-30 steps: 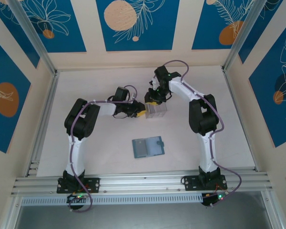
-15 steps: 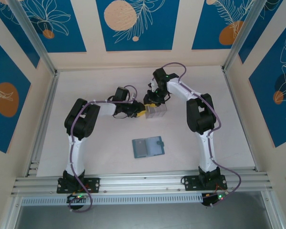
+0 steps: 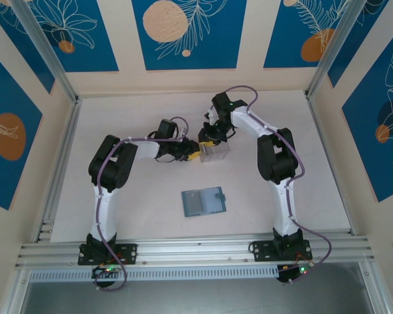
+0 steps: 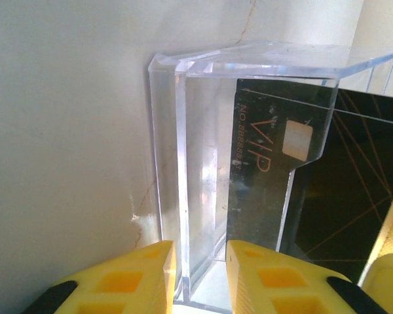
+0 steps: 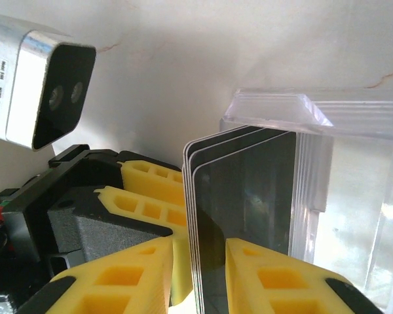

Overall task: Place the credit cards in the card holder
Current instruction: Pick up the credit card from the storage box.

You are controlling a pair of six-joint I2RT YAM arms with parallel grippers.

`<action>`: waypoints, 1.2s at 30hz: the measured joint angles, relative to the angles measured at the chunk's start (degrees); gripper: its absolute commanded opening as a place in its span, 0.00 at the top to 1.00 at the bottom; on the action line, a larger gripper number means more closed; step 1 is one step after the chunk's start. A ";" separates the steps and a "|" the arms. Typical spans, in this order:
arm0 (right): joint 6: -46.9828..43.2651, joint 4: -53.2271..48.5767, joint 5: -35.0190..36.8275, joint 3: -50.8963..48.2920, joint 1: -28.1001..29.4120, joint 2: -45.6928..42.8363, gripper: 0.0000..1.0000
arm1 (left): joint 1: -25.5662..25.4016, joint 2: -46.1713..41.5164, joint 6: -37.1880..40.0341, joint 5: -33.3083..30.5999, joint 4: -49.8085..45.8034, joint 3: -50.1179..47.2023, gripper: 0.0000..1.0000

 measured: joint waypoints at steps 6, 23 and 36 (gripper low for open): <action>0.00 0.50 -1.25 -0.48 0.02 -0.83 0.74 | 0.00 0.00 0.00 -0.02 0.11 0.00 0.73; 0.00 0.59 -0.31 -1.16 0.00 -1.22 0.82 | 0.00 0.00 0.00 0.00 0.20 -0.02 0.73; -0.07 0.46 1.92 -3.02 -0.90 -2.45 1.00 | 0.00 0.00 0.00 0.00 0.39 -0.13 0.73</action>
